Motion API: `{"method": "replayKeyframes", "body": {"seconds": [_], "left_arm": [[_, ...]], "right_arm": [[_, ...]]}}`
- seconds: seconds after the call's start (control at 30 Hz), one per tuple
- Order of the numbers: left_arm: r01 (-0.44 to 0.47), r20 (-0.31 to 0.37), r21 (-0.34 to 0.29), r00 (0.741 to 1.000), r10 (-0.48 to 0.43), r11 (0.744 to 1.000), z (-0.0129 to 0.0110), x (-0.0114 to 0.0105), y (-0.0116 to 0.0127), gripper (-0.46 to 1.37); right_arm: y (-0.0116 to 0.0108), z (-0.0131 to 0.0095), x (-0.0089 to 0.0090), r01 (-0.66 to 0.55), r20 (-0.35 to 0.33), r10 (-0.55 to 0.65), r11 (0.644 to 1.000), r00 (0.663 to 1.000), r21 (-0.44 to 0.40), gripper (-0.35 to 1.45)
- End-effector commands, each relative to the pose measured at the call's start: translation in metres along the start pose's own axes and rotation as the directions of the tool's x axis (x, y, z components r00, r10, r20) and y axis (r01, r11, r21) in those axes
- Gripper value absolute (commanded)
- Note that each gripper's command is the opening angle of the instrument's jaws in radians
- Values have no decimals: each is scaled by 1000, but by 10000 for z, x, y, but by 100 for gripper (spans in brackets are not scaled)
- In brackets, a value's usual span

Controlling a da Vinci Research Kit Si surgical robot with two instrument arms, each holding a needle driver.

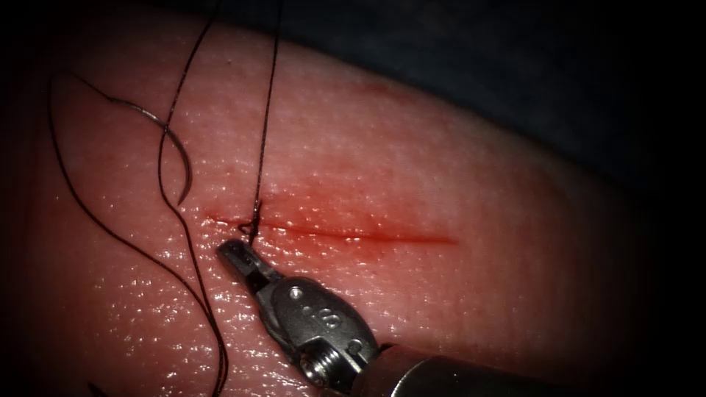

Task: Wound Closure
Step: Tension the knot by moving the right arm down and the left arm up.

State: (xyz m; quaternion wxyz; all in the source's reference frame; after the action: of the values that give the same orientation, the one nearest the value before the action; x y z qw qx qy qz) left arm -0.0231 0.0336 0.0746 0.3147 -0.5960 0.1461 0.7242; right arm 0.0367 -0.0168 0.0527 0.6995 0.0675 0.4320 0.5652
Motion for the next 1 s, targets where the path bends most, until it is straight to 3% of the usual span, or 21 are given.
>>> {"method": "replayKeyframes", "body": {"seconds": [0.03,0.2,0.47,0.53,0.6,0.73,1.0], "left_arm": [[-6,-2,13,1000,6,1000,5,-1,-4,-35],[-9,1,29,1000,9,1000,22,-4,-14,-35],[-14,-10,39,1000,14,999,44,-8,-23,-35],[-15,-9,45,1000,16,999,48,-9,-26,-35],[-18,-2,47,1000,18,999,53,-11,-29,-35],[-23,-1,48,1000,23,999,60,-13,-32,-35],[-32,4,56,999,31,998,70,-16,-40,-35]], "right_arm": [[-1,0,-3,-40,15,40,999,999,2,-35],[-2,1,-10,-160,55,160,987,986,0,-35],[-3,0,-21,-341,101,340,940,935,-3,-35],[-4,-1,-25,-403,105,401,915,910,2,-35],[-7,-2,-30,-497,116,494,867,862,1,-35],[-13,-6,-36,-556,160,547,831,821,12,-35],[-30,-16,-43,-559,240,531,827,813,61,-35]]}}
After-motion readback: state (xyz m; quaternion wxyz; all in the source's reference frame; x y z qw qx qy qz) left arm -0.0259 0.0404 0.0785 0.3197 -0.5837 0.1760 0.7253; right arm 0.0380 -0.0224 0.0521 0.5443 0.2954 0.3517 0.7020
